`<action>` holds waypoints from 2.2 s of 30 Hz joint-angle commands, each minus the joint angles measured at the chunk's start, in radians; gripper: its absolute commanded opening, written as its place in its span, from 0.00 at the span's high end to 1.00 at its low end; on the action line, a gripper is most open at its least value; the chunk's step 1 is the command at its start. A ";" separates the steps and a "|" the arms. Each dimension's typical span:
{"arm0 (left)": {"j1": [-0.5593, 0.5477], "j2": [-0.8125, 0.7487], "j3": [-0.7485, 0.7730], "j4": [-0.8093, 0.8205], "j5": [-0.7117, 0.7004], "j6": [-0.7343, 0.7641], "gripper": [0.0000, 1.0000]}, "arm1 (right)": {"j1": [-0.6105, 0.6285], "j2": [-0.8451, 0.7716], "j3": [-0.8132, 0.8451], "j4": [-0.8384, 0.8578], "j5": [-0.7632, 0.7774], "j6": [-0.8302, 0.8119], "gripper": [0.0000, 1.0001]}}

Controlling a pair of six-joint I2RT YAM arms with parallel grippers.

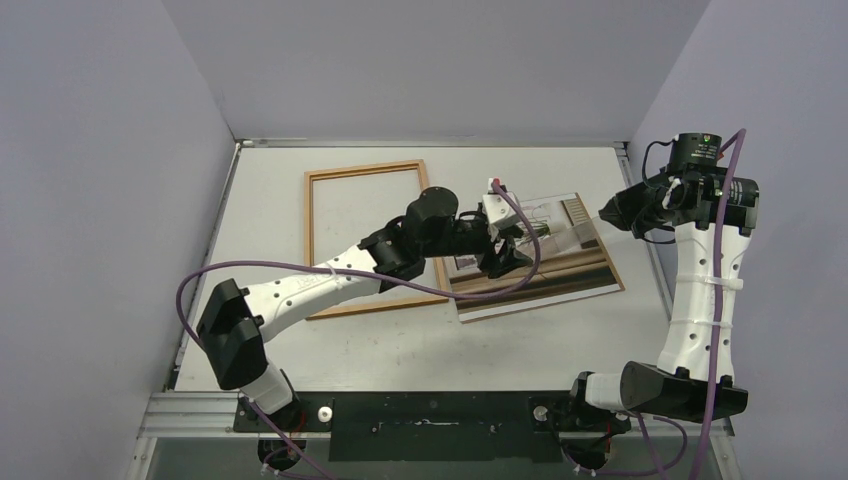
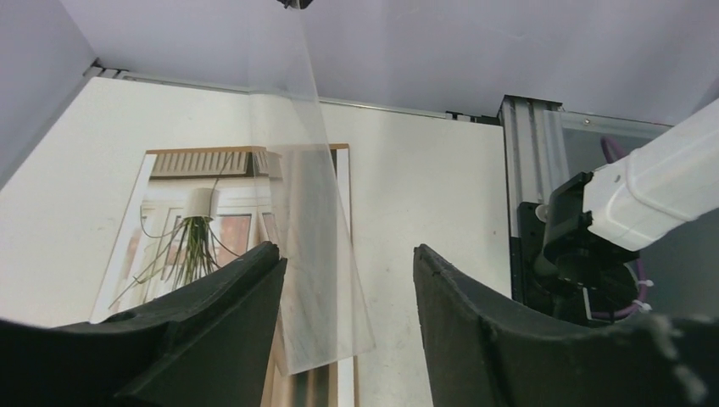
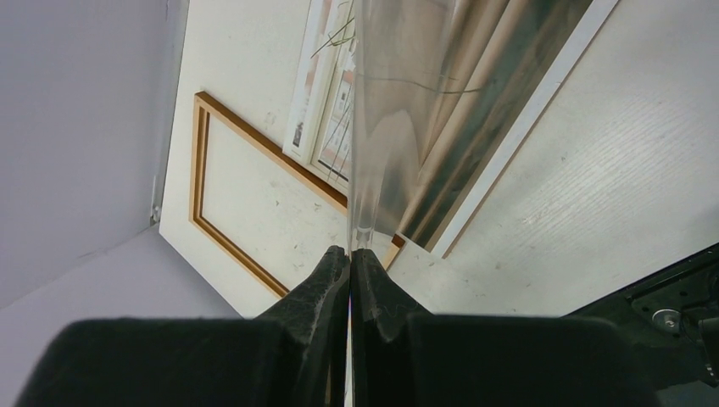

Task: Put the photo into the frame

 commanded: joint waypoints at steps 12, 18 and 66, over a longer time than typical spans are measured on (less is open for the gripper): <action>-0.047 0.044 0.000 0.102 -0.128 0.090 0.75 | 0.006 -0.002 -0.001 0.043 -0.066 0.053 1.00; -0.046 0.047 0.008 0.093 -0.132 0.101 1.00 | 0.006 -0.013 -0.038 0.064 -0.104 0.063 1.00; 0.336 -0.035 0.554 -0.280 -0.001 -0.146 1.00 | 0.118 -0.347 -0.598 1.301 -0.434 -0.202 0.05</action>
